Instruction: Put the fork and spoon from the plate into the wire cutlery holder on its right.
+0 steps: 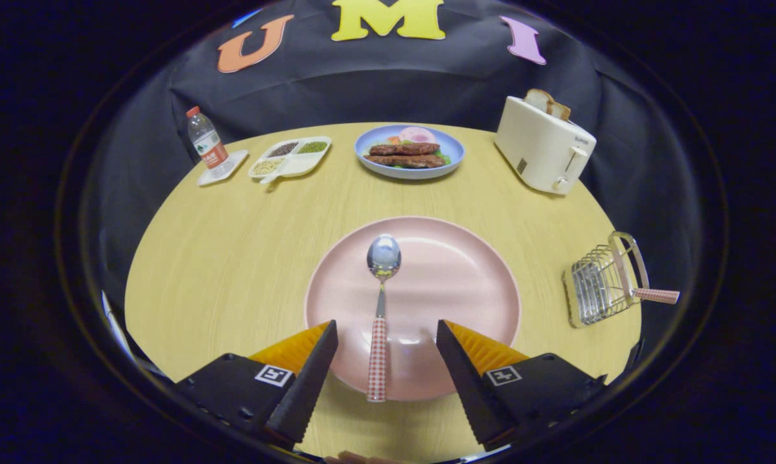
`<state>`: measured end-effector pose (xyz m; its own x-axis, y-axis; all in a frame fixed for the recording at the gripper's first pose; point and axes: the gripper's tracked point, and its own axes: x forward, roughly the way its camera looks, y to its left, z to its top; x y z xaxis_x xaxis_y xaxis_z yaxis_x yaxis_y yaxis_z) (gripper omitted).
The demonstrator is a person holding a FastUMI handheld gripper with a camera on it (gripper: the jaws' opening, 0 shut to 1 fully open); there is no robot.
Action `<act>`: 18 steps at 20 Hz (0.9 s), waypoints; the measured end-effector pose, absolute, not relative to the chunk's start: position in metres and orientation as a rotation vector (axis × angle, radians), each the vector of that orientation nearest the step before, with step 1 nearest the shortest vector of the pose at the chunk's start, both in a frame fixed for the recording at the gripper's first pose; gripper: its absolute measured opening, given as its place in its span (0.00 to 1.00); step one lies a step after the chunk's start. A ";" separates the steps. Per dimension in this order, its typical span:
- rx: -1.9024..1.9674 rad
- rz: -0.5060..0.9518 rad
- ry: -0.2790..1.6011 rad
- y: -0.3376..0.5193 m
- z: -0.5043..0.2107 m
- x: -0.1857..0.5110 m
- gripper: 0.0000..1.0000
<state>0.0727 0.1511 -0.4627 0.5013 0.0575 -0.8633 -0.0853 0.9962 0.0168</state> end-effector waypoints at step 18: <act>-0.012 0.114 1.103 0.146 -0.467 0.077 0.02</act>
<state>0.0767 0.1464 -0.4672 0.4461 0.0860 -0.8909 -0.0984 0.9941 0.0467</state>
